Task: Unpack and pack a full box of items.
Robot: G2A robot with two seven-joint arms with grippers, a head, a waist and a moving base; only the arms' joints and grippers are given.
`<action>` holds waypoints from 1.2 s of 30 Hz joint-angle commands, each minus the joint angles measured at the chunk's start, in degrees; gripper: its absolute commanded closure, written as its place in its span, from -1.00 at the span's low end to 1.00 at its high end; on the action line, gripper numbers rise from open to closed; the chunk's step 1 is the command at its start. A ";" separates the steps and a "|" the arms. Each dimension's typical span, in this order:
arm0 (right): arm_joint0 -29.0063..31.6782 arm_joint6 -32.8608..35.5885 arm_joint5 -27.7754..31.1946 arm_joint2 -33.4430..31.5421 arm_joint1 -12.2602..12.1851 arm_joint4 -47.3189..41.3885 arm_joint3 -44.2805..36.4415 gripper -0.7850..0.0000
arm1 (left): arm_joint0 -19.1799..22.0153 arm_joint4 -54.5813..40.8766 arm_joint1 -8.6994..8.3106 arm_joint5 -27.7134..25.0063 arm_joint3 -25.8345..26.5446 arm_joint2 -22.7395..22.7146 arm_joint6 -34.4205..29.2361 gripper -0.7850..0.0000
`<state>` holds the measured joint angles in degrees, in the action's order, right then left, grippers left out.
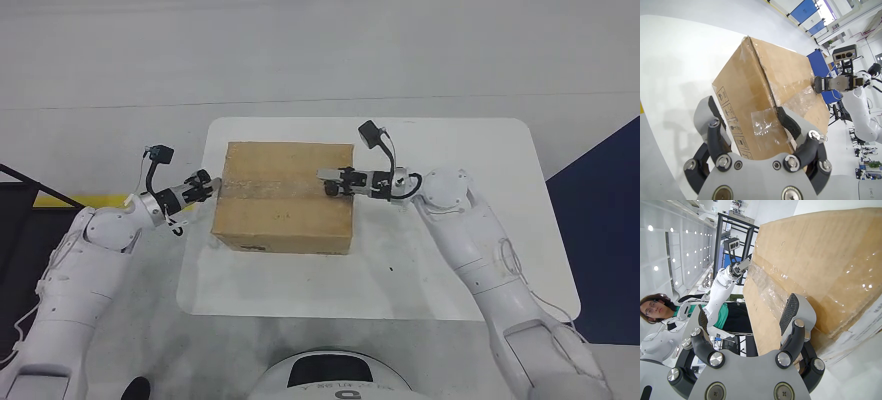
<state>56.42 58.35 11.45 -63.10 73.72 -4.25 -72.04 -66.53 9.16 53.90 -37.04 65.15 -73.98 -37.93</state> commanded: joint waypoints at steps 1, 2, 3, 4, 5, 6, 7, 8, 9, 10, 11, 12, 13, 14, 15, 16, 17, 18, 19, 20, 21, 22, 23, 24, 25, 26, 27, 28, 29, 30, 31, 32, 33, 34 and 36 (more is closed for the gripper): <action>-0.53 0.19 -0.17 1.02 0.19 -0.15 0.17 -1.00 | 0.21 0.11 0.04 -0.17 -0.36 0.11 0.12 -1.00; -0.84 0.08 -0.26 1.48 0.29 -0.22 0.37 -1.00 | 0.32 0.10 0.06 -0.23 -0.52 0.13 0.16 -1.00; -1.12 -0.09 -0.33 1.94 0.40 -0.37 0.51 -1.00 | 0.43 -0.16 0.07 -0.32 -0.66 0.04 0.42 -1.00; -1.39 -0.21 -0.36 2.30 0.48 -0.47 0.71 -1.00 | 0.52 -0.34 0.07 -0.47 -0.70 -0.06 0.51 -1.00; -1.63 -0.33 -0.41 2.57 0.54 -0.52 0.91 -1.00 | 0.60 -0.52 0.05 -0.60 -0.71 -0.23 0.54 -1.00; -1.87 -0.40 -0.43 2.78 0.57 -0.48 1.02 -1.00 | 0.66 -0.75 0.00 -0.77 -0.70 -0.58 0.80 -1.00; -2.03 -0.41 -0.44 2.96 0.60 -0.51 1.13 -1.00 | 0.64 -0.72 -0.08 -0.87 -0.69 -0.95 1.01 -1.00; -2.17 -0.42 -0.46 3.08 0.61 -0.58 1.22 -1.00 | 0.59 -0.46 -0.19 -0.96 -0.63 -1.40 1.23 -1.00; -2.28 -0.45 -0.48 3.16 0.60 -0.60 1.25 -1.00 | 0.51 -0.05 -0.30 -0.94 -0.54 -1.85 1.43 -1.00; -2.35 -0.50 -0.49 3.23 0.59 -0.53 1.27 -1.00 | 0.37 0.40 -0.42 -0.85 -0.34 -2.24 1.54 -1.00; -2.40 -0.53 -0.51 3.27 0.58 -0.56 1.26 -1.00 | 0.24 1.14 -0.55 -0.64 -0.20 -2.67 1.68 -1.00; -2.44 -0.56 -0.55 3.31 0.55 -0.54 1.22 -1.00 | 0.07 1.91 -0.67 -0.40 -0.04 -3.00 1.78 -1.00; -2.45 -0.70 -0.58 3.32 0.53 -0.48 1.16 -1.00 | -0.08 2.73 -0.77 -0.08 0.07 -3.31 2.00 -1.00; -2.43 -0.77 -0.64 3.36 0.51 -0.49 1.05 -1.00 | -0.26 3.47 -0.85 0.22 0.18 -3.50 2.19 -1.00; -2.44 -0.81 -0.69 3.39 0.49 -0.49 0.93 -1.00 | -0.44 3.83 -0.87 0.40 0.33 -3.58 2.40 -1.00; -2.43 -0.88 -0.74 3.46 0.47 -0.46 0.77 -1.00 | -0.65 4.10 -0.88 0.55 0.35 -3.54 2.48 -1.00; -2.43 -0.92 -0.82 3.59 0.47 -0.42 0.61 -1.00 | -0.78 4.43 -0.87 0.72 0.43 -3.44 2.55 -1.00; -2.47 -1.00 -0.98 3.78 0.48 -0.26 0.48 -1.00 | -0.86 4.87 -0.85 0.92 0.51 -3.30 2.68 -1.00; -2.52 -1.07 -1.13 3.97 0.50 -0.23 0.38 -1.00 | -0.93 5.49 -0.83 1.15 0.50 -3.10 2.78 -1.00; -2.60 -1.12 -1.27 4.19 0.53 -0.22 0.32 -1.00 | -0.95 6.00 -0.80 1.30 0.51 -2.91 3.03 -1.00; -2.71 -1.13 -1.30 4.44 0.57 -0.28 0.27 -1.00 | -0.96 6.37 -0.75 1.41 0.45 -2.75 3.36 -1.00; -2.84 -1.23 -1.30 4.66 0.61 -0.26 0.36 -1.00 | -0.98 6.58 -0.71 1.47 0.37 -2.61 3.65 -1.00; -3.02 -1.27 -1.33 4.98 0.68 -0.26 0.48 -1.00 | -0.97 6.66 -0.66 1.54 0.26 -2.51 3.93 -1.00; -3.23 -1.38 -1.38 5.34 0.77 -0.30 0.60 -1.00 | -0.96 6.81 -0.63 1.55 0.15 -2.41 4.11 -1.00; -3.46 -1.50 -1.45 5.76 0.88 -0.37 0.72 -1.00 | -0.92 7.03 -0.61 1.54 0.02 -2.36 4.26 -1.00; -3.74 -1.44 -1.52 6.31 1.02 -0.43 0.84 -1.00 | -0.88 7.31 -0.61 1.65 -0.20 -2.36 4.42 -1.00; -4.10 -1.43 -1.67 6.83 1.15 -0.39 1.10 -1.00 | -0.83 7.54 -0.61 1.72 -0.36 -2.39 4.61 -1.00; -4.50 -1.52 -1.75 7.42 1.32 -0.33 1.33 -1.00 | -0.81 7.66 -0.61 1.68 -0.54 -2.44 4.80 -1.00; -4.86 -1.54 -1.73 8.00 1.50 -0.55 1.64 -1.00 | -0.79 7.71 -0.61 1.59 -0.74 -2.49 4.97 -1.00; -5.29 -1.51 -1.72 8.59 1.70 -0.77 2.08 -1.00 | -0.79 7.72 -0.61 1.52 -0.94 -2.55 5.10 -1.00; -5.76 -1.60 -1.74 9.15 1.89 -0.87 2.64 -1.00 | -0.78 7.69 -0.62 1.49 -1.13 -2.63 5.20 -1.00; -6.22 -1.77 -1.72 9.65 2.09 -1.07 3.18 -1.00 | -0.79 7.63 -0.62 1.41 -1.26 -2.69 5.32 -1.00; -6.71 -1.90 -1.66 10.24 2.31 -1.19 3.74 -1.00 | -0.81 7.57 -0.62 1.27 -1.39 -2.75 5.38 -1.00; -7.20 -2.07 -1.64 10.82 2.55 -1.40 4.34 -1.00 | -0.84 7.47 -0.63 1.22 -1.57 -2.84 5.46 -1.00; -8.27 -2.45 -1.56 12.04 3.07 -1.69 5.57 -1.00 | -0.88 7.33 -0.64 1.05 -1.80 -2.98 5.50 -1.00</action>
<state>48.67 56.08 9.84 -51.63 76.55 -5.80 -67.07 -67.39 16.55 53.27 -35.92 63.47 -76.89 -32.45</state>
